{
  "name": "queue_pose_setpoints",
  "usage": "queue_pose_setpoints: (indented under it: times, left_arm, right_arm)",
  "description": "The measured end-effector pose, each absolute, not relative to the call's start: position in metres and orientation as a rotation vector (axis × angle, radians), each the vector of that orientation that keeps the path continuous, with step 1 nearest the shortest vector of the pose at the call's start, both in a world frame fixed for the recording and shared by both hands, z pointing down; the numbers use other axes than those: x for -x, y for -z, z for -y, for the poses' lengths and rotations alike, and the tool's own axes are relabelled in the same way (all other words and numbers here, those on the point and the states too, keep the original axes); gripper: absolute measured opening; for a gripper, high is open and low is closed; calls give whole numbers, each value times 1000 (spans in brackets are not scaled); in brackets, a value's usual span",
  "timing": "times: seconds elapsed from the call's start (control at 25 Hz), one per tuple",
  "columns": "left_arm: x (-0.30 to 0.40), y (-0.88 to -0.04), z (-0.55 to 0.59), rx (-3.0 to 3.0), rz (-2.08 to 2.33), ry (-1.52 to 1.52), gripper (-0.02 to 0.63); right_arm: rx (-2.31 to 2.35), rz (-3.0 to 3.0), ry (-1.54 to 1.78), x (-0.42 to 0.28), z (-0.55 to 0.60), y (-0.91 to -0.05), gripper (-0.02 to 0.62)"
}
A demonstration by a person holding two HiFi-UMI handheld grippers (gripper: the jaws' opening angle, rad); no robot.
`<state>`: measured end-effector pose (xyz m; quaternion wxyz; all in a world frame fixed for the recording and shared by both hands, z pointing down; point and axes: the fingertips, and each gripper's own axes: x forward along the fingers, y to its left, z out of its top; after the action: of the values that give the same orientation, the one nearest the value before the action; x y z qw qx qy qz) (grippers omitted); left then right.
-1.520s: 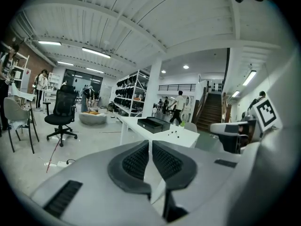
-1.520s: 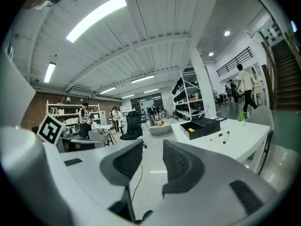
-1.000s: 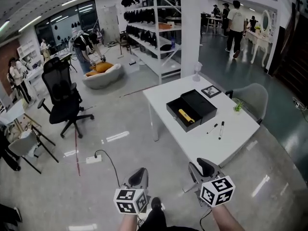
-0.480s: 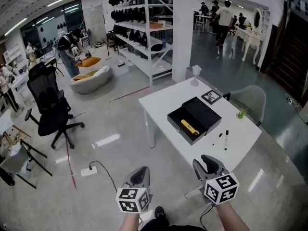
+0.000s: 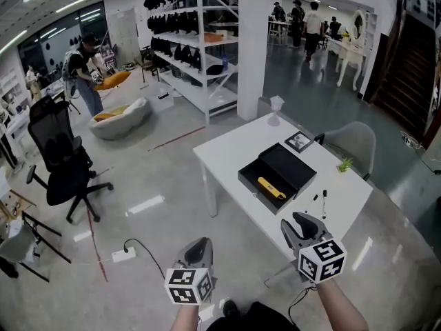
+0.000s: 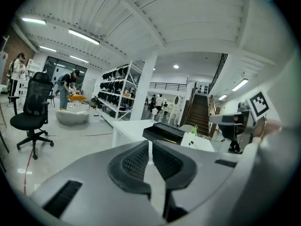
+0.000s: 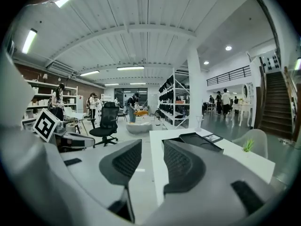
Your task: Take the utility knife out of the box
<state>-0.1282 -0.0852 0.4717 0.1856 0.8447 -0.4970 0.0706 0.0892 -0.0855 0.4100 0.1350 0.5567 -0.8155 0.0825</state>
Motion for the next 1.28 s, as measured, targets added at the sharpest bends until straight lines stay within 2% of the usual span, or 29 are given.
queue_pose_setpoints:
  times: [0.52, 1.28]
  left_arm:
    - [124, -472, 129, -2390, 1398, -216, 26]
    - [104, -486, 233, -2356, 1399, -259, 26]
  right_arm:
    - [-1598, 2322, -150, -109, 152, -400, 130]
    - [-1494, 2266, -225, -129, 271, -447, 130]
